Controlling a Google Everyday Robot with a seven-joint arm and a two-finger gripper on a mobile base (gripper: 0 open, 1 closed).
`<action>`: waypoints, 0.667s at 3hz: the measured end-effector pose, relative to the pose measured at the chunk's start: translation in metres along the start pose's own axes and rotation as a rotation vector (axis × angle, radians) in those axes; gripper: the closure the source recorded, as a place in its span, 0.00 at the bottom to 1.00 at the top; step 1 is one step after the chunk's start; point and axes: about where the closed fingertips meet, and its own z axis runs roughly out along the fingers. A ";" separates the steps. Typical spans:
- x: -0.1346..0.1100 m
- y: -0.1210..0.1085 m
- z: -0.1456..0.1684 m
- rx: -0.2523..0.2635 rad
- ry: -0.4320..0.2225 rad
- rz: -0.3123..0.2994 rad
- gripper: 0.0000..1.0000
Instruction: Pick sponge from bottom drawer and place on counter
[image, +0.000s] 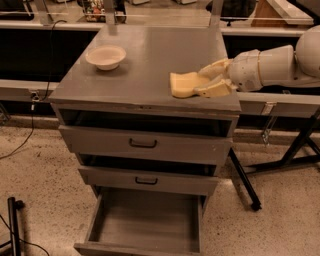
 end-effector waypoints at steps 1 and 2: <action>0.010 -0.037 0.003 0.081 0.031 0.080 1.00; 0.020 -0.070 0.018 0.120 0.080 0.138 1.00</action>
Offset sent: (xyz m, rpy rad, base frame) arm 0.1274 -0.0245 0.0030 -0.0141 0.1132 -0.2979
